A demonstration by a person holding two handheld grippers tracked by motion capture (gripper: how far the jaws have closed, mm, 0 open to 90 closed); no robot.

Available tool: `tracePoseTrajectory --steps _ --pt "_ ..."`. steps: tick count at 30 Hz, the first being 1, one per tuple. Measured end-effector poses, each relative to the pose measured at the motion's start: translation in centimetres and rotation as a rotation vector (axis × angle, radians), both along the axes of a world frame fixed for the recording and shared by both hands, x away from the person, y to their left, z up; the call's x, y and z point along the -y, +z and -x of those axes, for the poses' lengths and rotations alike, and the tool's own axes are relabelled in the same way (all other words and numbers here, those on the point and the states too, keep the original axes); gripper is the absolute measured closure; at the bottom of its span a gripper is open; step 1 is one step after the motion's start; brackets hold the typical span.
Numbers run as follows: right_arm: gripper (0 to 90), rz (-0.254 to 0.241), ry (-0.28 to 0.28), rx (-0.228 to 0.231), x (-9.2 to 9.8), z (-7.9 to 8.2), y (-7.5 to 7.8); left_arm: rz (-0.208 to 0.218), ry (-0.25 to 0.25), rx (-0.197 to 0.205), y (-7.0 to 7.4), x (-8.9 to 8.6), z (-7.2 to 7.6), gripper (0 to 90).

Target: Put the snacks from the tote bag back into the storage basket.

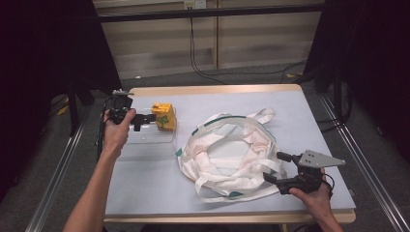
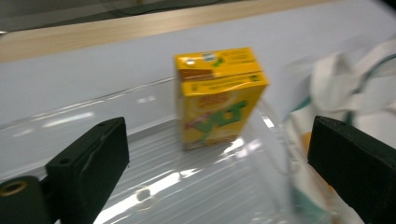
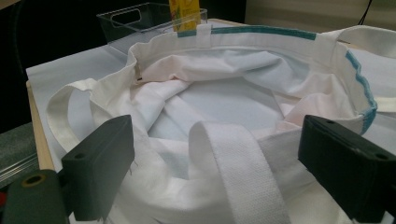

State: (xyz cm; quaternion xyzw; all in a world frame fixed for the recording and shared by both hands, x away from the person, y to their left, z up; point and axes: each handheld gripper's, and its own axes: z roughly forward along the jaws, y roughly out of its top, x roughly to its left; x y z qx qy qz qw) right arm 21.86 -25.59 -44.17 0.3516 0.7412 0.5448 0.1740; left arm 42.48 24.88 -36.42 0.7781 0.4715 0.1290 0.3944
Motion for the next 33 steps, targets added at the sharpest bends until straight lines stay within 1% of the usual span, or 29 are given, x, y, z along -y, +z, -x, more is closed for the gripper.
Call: tracePoseTrajectory --steps 1,2,3,4,5,6,7,9,10,13,14,15,16,18,19,21,22,24,26,28,29,31,32,33 --pt "10.7 0.0 0.001 0.003 0.0 0.0 0.0 -0.023 -0.002 0.026 0.2 -0.2 0.4 6.3" --pt "10.7 0.0 0.001 0.003 0.0 0.0 0.0 -0.035 0.014 0.059 0.2 -0.1 0.8 5.5" --pt "10.7 0.0 0.0 0.003 0.0 0.0 0.0 -0.02 -0.004 0.064 0.2 -0.4 1.2 5.7" --pt "10.6 -0.001 -0.002 0.002 0.0 0.0 0.0 -0.005 -0.011 0.064 0.2 -0.5 1.4 5.6" --pt "10.6 -0.001 -0.003 0.002 0.0 0.0 0.0 -0.009 -0.013 0.089 0.3 -0.6 1.9 5.6" --pt "10.6 -0.001 -0.002 0.003 0.0 0.0 0.0 -0.021 -0.016 0.11 0.4 -0.7 2.3 5.6" --pt "10.5 0.0 -0.001 0.004 0.0 0.0 0.0 -0.012 -0.021 0.135 0.4 -0.9 2.9 5.6" --pt "10.5 0.0 -0.001 0.005 -0.1 0.0 0.0 -0.008 -0.044 0.143 0.3 -1.2 3.6 5.1" --pt "10.5 0.0 -0.002 0.003 -0.1 0.0 0.0 -0.016 -0.047 0.155 0.2 -1.4 4.0 5.0" --pt "10.5 0.003 -0.001 0.001 -0.2 0.0 0.0 -0.018 -0.041 0.175 -0.4 -1.7 5.2 4.8" --pt "10.5 0.003 0.0 0.0 -0.2 0.0 0.0 -0.015 -0.046 0.18 -0.5 -1.7 5.4 4.6" --pt "10.5 0.003 -0.001 0.0 -0.2 0.0 0.0 0.007 -0.045 0.184 -0.6 -1.8 5.7 4.4" --pt "10.5 0.004 -0.002 -0.001 -0.2 0.0 0.0 0.017 -0.045 0.185 -0.7 -1.8 6.0 4.0" --pt "10.5 0.004 0.0 0.004 -0.2 0.0 0.0 0.017 -0.051 0.188 -1.0 -1.7 6.6 3.7" --pt "10.5 0.001 -0.001 0.002 -0.2 0.1 0.1 0.023 -0.064 0.189 -1.2 -1.7 7.0 3.6" --pt "10.6 0.003 -0.004 0.005 -0.2 0.1 0.1 0.009 -0.068 0.2 -1.4 -1.6 7.8 3.6" --pt "10.5 0.004 -0.005 0.005 -0.1 0.1 0.1 0.008 -0.069 0.201 -1.5 -1.6 8.1 3.4" --pt "10.5 0.005 -0.008 0.007 -0.1 0.1 0.1 0.003 -0.04 0.212 -1.6 -1.7 8.8 2.7" --pt "10.6 0.004 -0.011 0.007 -0.1 0.1 0.1 0.016 -0.044 0.219 -1.8 -1.8 9.4 2.5" --pt "10.5 0.004 -0.012 0.007 -0.1 0.1 0.1 0.014 -0.041 0.222 -2.2 -1.8 10.2 2.5" --pt "10.5 0.005 -0.012 0.007 -0.1 0.1 0.1 0.003 -0.042 0.223 -2.4 -1.8 10.5 2.4" --pt "10.5 0.004 -0.017 0.004 0.0 0.1 0.1 -0.026 -0.037 0.21 -2.9 -1.9 11.2 2.4" --pt "10.5 0.005 -0.017 0.006 0.0 0.1 0.1 -0.024 -0.039 0.192 -3.3 -2.0 11.5 2.4" --pt "10.5 0.007 -0.018 0.008 0.1 0.1 0.0 -0.027 -0.032 0.193 -3.4 -2.1 11.9 2.8"
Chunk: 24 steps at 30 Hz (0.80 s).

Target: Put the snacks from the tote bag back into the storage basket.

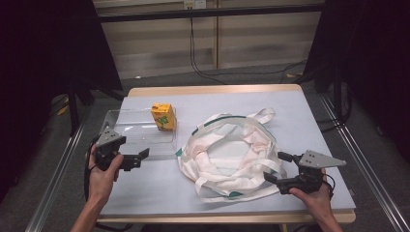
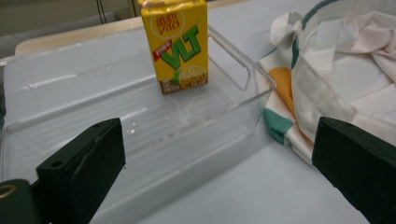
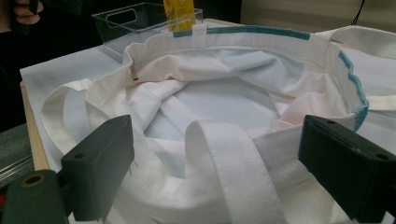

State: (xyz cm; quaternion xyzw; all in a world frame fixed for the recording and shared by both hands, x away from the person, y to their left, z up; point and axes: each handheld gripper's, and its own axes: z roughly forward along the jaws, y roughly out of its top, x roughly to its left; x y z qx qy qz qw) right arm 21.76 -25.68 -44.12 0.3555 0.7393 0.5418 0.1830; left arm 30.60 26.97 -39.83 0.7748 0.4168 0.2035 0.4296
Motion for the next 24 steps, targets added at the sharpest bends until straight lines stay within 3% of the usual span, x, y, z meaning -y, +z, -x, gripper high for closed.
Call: tracePoseTrajectory --steps 2,4,6,10,13,14,19,22,24 --pt "10.5 -0.003 -0.005 -0.006 0.1 0.1 0.0 -0.023 -0.003 0.015 -0.4 -0.2 1.0 1.8" --pt "10.5 -0.002 -0.003 -0.001 0.1 0.1 0.1 0.005 -0.009 0.011 -0.6 -0.2 1.7 1.9" --pt "10.5 -0.002 -0.005 -0.001 0.1 0.2 0.1 0.001 -0.002 0.047 -0.7 -0.4 2.6 2.6" --pt "10.5 -0.002 -0.005 0.001 0.0 0.3 0.2 -0.002 0.009 0.058 -1.2 -0.7 3.9 2.0" --pt "10.5 -0.001 -0.006 0.001 0.1 0.3 0.1 0.006 0.002 0.046 -2.1 -0.9 4.7 2.2" --pt "10.6 -0.003 -0.005 -0.002 0.1 0.3 0.1 -0.012 -0.006 0.036 -2.5 -1.0 4.9 2.1" --pt "10.5 0.002 -0.008 -0.002 0.2 0.3 0.1 0.039 0.039 0.012 -3.8 -1.8 5.6 2.3" --pt "10.5 0.002 -0.008 0.002 0.2 0.3 0.1 0.032 0.018 0.007 -4.4 -2.1 5.9 2.2" --pt "10.6 0.003 -0.021 0.003 0.4 0.3 0.2 0.05 0.026 -0.002 -4.7 -2.3 6.0 2.3"
